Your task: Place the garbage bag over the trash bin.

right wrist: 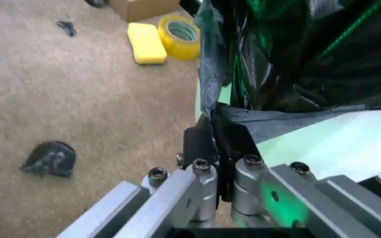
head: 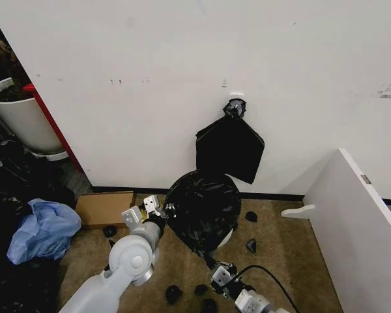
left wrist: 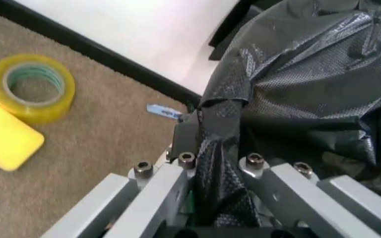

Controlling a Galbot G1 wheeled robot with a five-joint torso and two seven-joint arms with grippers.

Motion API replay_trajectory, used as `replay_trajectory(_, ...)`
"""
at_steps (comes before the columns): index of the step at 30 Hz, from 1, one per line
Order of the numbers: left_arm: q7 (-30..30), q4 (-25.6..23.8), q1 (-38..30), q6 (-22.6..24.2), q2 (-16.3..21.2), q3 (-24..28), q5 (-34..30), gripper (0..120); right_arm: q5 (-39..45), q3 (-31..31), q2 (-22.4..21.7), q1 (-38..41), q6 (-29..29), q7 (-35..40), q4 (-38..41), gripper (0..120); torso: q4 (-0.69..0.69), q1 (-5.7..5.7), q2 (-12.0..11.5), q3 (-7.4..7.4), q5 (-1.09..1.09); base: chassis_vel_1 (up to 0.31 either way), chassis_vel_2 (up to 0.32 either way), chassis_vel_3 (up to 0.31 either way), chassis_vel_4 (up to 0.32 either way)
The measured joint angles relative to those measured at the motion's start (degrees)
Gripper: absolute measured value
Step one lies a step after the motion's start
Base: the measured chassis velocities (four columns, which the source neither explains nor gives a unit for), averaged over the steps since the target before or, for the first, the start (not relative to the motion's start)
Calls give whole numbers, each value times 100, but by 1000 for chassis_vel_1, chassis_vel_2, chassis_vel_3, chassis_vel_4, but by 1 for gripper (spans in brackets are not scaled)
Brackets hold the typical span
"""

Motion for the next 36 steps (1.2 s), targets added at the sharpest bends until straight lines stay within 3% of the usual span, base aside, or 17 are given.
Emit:
replay_trajectory(6, -35, -29, 43, 11, -48, 0, -71, 3, 156, -48, 34, -3, 22, 96, -34, 0, 0, 0, 0, 0, 0, 0, 0, 0, 0)
replay_trajectory(11, -28, 37, 49, -27, -71, -11, -33, 3, 257, -7, 54, -139, 367, 116, 63, 4, 0, 0, 0, 0, 0, 0, 0, 0, 0)
replay_trajectory(18, -41, 264, -48, -165, -117, -74, -36, 3, 147, 255, -40, -581, 1518, 34, 181, 31, 0, 0, 0, 0, 0, 0, 0, 0, 0)
replay_trajectory(30, -149, 410, -169, -290, -149, -139, -58, 3, -182, 396, 3, -949, 2106, 127, 140, 69, 0, 0, 0, 0, 1, 0, 0, 0, 0)
replay_trajectory(32, -159, 411, -161, -302, -153, -146, -67, 3, -225, 412, 31, -989, 2128, 196, 109, 81, 0, 0, 0, 0, 0, 0, 0, 0, 0)
replay_trajectory(36, -162, 411, -137, -314, -155, -147, -44, 3, -215, 419, 34, -1022, 2127, 256, 110, 90, 0, 0, 0, 0, 0, 0, 0, 0, 0)
